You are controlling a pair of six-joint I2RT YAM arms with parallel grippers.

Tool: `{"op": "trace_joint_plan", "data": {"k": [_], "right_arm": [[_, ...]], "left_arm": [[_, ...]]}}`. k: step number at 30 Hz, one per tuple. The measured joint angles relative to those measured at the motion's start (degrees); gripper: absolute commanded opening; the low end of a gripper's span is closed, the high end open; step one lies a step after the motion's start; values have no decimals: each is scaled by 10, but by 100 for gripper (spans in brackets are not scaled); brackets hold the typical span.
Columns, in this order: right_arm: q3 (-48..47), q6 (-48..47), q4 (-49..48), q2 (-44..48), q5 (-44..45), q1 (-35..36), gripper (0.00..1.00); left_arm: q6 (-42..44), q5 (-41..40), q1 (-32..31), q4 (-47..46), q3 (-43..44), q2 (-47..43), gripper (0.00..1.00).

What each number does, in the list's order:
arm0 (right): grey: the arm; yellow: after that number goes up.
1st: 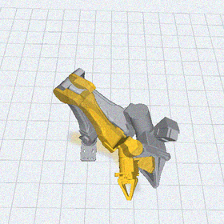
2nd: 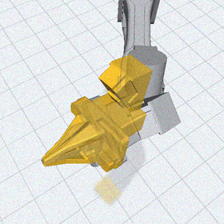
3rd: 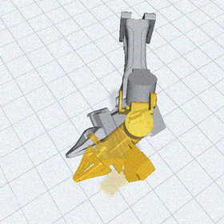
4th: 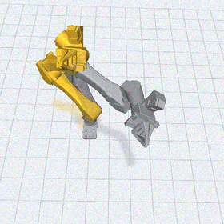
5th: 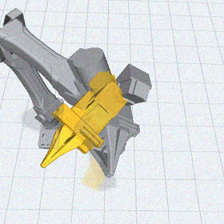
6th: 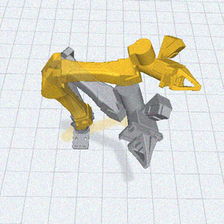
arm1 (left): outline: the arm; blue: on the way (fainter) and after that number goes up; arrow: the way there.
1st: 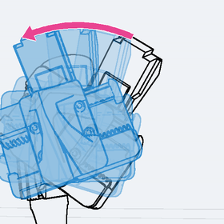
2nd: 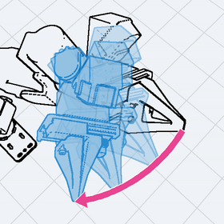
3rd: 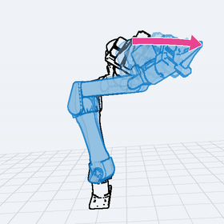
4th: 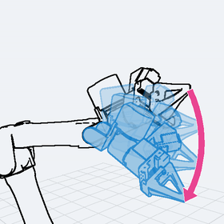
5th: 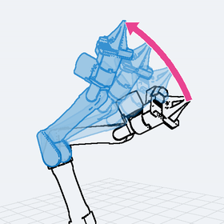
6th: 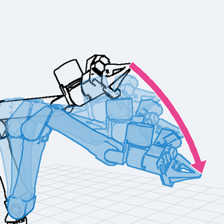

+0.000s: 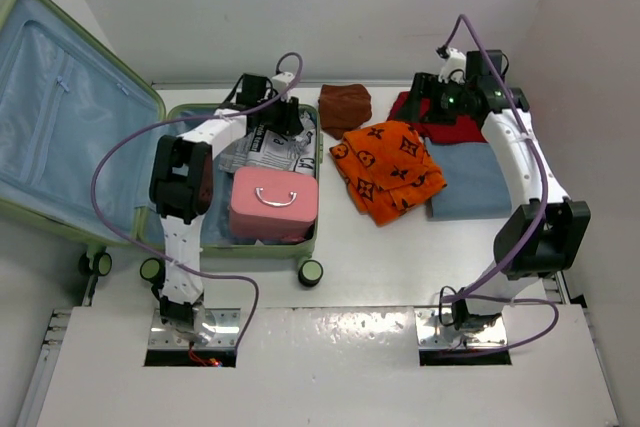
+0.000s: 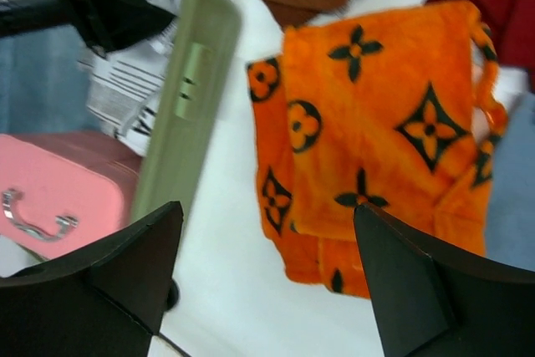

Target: Pack the luggage

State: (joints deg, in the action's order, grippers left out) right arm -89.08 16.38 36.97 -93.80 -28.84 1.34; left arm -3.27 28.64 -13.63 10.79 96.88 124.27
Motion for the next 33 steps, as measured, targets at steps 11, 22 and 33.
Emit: {"op": "trace_joint_plan", "data": {"k": [11,22,33], "right_arm": [[132,-204,24,3,54,17,100],[221,-507,-27,11,24,74,100],[222,-693,-10,-55,11,171,100]], "left_arm": [[35,-56,-18,-15,-85,-56,90],[-48,55,57,-23,-183,-228,99],[-107,107,156,-35,-185,-311,99]]}}
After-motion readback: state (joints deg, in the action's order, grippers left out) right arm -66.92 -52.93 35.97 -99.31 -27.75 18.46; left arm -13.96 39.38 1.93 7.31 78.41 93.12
